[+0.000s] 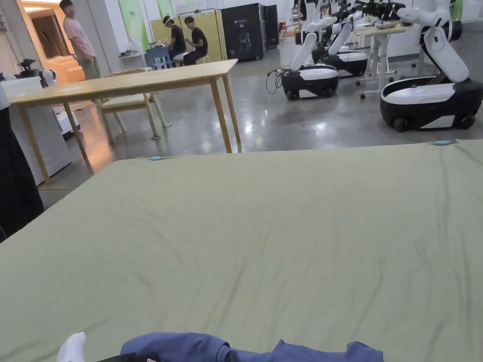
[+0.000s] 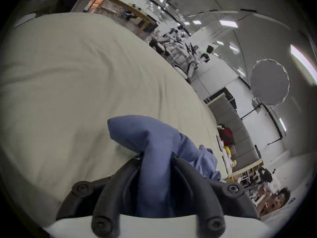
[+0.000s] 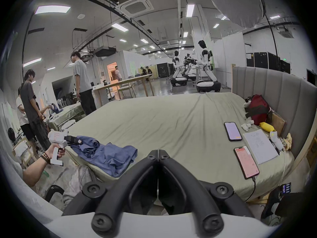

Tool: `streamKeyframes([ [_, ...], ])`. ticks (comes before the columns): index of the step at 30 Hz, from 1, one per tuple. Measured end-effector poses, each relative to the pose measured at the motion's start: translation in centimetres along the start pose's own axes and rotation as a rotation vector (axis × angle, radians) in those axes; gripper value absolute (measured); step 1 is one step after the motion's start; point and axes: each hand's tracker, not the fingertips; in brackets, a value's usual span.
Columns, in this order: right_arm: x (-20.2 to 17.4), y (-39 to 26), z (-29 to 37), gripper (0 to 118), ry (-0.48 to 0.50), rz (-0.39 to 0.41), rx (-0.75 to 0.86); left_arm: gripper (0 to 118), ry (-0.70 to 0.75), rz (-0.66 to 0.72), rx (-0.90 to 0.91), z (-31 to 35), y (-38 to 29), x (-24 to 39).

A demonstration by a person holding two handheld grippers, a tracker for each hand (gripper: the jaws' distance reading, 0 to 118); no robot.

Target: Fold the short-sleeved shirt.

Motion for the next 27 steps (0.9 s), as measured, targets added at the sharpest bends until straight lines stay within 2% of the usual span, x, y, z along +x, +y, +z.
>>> streamKeyframes([
  [6,0.5,-0.5,0.1,0,0.006,0.0,-0.012,19,-0.076,-0.162,-0.054,-3.2,-1.4,10.2],
  [12,0.9,-0.7,2.0,0,-0.034,-0.003,-0.002,19,-0.189,-0.249,-0.21,-12.2,-5.0,18.4],
  [15,1.4,-0.8,3.4,0,-0.071,-0.003,0.007,23,-0.1,-0.327,-0.302,-17.2,-8.1,20.3],
  [16,1.6,-0.9,3.9,0,-0.085,-0.003,0.01,38,-0.07,-0.332,-0.33,-18.6,-8.9,20.3],
  [17,1.8,-1.0,4.3,0,-0.097,-0.004,0.013,73,-0.076,-0.299,-0.356,-19.7,-9.7,20.1],
  [18,2.0,-1.1,4.8,0,-0.108,-0.008,0.015,97,-0.162,-0.232,-0.366,-20.4,-10.1,19.6],
  [19,2.2,-1.2,5.1,0,-0.119,-0.012,0.017,113,-0.275,-0.165,-0.354,-20.5,-10.5,19.4],
  [20,2.4,-1.3,5.5,0,-0.129,-0.016,0.019,118,-0.346,-0.122,-0.303,-20.3,-10.7,19.7],
  [25,3.2,-1.5,6.0,0,-0.164,-0.03,0.019,118,-0.249,-0.17,-0.332,-18.3,-8.7,20.1],
  [27,3.2,-1.5,5.8,0,-0.164,-0.031,0.021,118,-0.233,-0.136,-0.244,-15.4,-7.2,19.3],
])
